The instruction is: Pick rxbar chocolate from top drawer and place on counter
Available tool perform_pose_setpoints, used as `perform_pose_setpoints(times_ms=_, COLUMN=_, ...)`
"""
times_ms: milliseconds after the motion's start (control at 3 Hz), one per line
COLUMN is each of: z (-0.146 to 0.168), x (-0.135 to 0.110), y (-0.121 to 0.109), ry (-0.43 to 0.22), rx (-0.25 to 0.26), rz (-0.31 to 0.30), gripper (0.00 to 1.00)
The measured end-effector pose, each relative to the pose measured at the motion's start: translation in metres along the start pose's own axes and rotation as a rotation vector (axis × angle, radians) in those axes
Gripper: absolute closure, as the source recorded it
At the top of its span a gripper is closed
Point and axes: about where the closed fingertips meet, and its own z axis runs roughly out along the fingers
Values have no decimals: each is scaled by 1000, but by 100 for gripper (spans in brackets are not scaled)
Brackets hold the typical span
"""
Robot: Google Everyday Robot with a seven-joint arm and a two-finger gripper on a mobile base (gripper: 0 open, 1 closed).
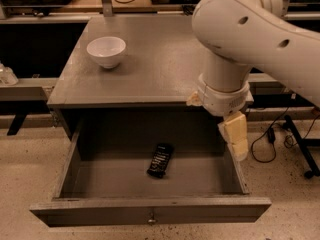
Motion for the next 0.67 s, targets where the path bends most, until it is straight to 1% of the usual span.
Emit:
perform_pose_setpoints(times_ms=333, z=29, x=-21, y=-24, ry=-33, rx=71, rz=-229, gripper=0)
perform_pose_setpoints(times_ms=667, z=29, x=-23, y=-30, ry=-28, rx=96, rz=-331, gripper=0)
